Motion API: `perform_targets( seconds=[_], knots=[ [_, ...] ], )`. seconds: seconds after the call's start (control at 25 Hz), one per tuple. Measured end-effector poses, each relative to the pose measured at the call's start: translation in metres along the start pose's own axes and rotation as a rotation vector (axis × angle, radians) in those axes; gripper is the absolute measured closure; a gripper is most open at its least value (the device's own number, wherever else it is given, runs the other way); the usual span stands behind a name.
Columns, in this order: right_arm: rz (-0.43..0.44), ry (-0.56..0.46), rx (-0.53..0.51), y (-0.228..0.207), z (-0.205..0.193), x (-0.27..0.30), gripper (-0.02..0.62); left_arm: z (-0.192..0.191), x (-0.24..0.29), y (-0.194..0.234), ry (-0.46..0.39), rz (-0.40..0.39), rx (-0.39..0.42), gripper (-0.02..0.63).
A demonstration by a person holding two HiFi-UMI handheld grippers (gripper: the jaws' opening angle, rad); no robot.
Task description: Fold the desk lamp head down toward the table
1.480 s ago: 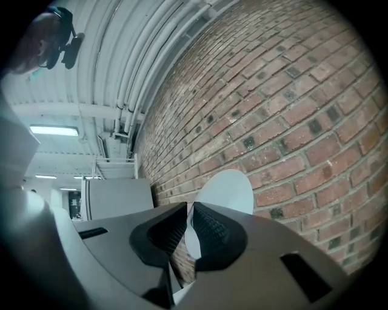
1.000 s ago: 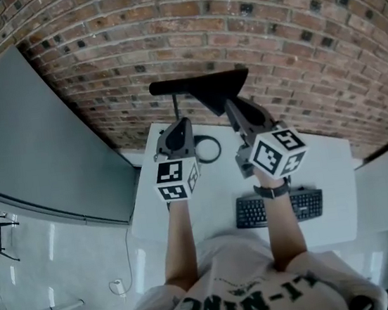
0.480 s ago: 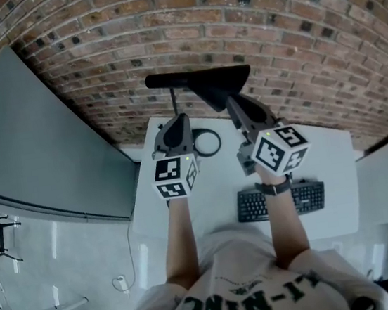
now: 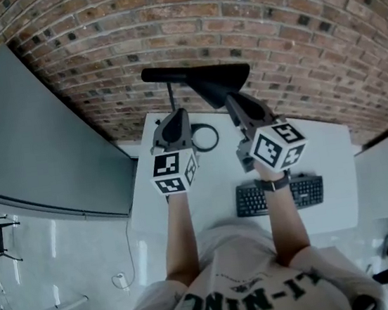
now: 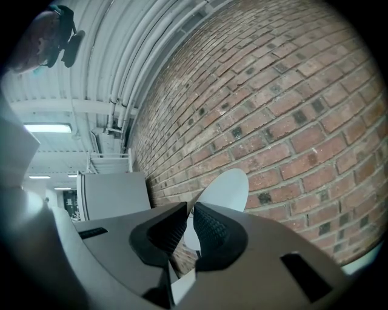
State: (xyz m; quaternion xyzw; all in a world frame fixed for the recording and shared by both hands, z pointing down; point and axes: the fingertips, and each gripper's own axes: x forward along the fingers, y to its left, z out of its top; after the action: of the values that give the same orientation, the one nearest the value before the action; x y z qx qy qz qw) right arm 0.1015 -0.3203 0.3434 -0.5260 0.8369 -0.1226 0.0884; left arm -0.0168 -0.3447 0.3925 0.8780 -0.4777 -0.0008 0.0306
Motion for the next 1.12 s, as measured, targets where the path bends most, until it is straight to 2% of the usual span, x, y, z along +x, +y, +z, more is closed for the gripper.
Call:
perform_targets(
  seconds=[0.52,1.12],
  knots=[
    [-0.02,0.029,0.065,-0.011,-0.027,-0.006,0.561,-0.007,-0.009,-0.005,0.022,-0.014,0.007,0.612],
    [-0.036,0.075,0.2,-0.028,-0.071,-0.006,0.56,-0.013,-0.009,-0.008,0.05,-0.04,0.032,0.612]
  ],
)
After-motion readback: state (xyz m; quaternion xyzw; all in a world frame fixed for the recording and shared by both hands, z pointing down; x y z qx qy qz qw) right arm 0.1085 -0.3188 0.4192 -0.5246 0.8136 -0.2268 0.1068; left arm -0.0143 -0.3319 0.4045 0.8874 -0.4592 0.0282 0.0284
